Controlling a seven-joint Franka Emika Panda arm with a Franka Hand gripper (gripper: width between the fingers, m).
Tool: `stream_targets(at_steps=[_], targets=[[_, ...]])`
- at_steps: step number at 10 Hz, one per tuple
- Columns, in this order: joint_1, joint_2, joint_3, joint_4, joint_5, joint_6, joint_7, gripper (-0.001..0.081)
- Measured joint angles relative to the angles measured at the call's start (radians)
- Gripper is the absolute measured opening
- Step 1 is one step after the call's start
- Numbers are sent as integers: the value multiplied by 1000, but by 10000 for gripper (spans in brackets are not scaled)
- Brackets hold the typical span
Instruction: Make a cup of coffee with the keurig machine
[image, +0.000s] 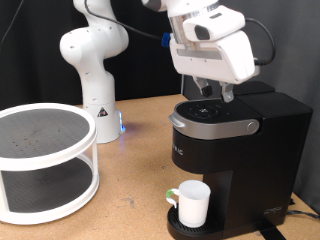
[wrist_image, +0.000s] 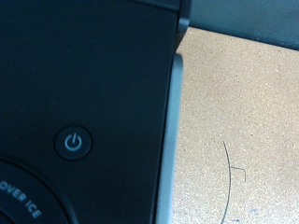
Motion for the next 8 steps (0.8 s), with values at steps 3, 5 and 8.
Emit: stream_targets(at_steps=[3,5,8], targets=[[0,-7,6,-48,3,41,-39,393],[1,-15,9,-70,5,40,-55,42],[2,-31,16,-103,5,41,-58,13]])
